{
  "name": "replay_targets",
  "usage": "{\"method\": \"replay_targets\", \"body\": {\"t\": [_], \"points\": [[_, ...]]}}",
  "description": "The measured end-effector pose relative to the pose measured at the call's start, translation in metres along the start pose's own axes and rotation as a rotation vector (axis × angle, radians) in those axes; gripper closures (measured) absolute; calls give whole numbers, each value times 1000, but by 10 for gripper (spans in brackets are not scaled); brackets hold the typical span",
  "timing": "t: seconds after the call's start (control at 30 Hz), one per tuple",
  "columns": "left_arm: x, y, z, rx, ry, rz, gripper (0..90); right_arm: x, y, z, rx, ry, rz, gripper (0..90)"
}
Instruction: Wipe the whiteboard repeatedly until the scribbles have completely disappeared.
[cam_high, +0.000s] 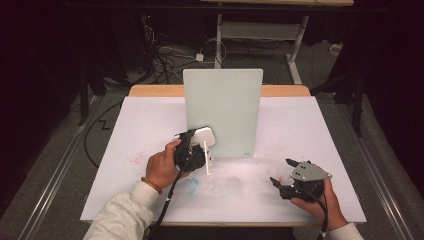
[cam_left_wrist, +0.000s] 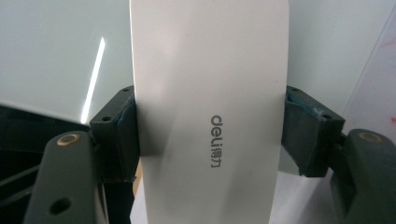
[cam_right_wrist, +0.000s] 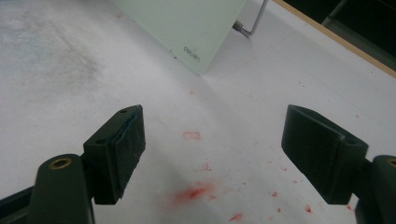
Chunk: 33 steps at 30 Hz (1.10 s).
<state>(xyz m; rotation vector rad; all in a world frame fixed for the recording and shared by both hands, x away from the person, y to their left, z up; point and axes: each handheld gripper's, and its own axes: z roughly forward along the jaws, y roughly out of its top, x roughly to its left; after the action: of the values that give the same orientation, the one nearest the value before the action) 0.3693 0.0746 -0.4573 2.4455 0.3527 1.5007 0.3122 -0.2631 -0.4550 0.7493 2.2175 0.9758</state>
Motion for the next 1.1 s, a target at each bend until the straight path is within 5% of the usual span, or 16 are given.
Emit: {"method": "replay_targets", "body": {"t": [0.37,0.77,1.1], "points": [[-2,18,1,-2,3,-18,287,1,0,1,4,-1,-1,223],[-13,81,8,-54,-16,-9,285,-1,-1,1,7,-1,3,223],[-23,109,11,-64,-26,11,284,-1,-1,0,6,-4,-1,223]]}}
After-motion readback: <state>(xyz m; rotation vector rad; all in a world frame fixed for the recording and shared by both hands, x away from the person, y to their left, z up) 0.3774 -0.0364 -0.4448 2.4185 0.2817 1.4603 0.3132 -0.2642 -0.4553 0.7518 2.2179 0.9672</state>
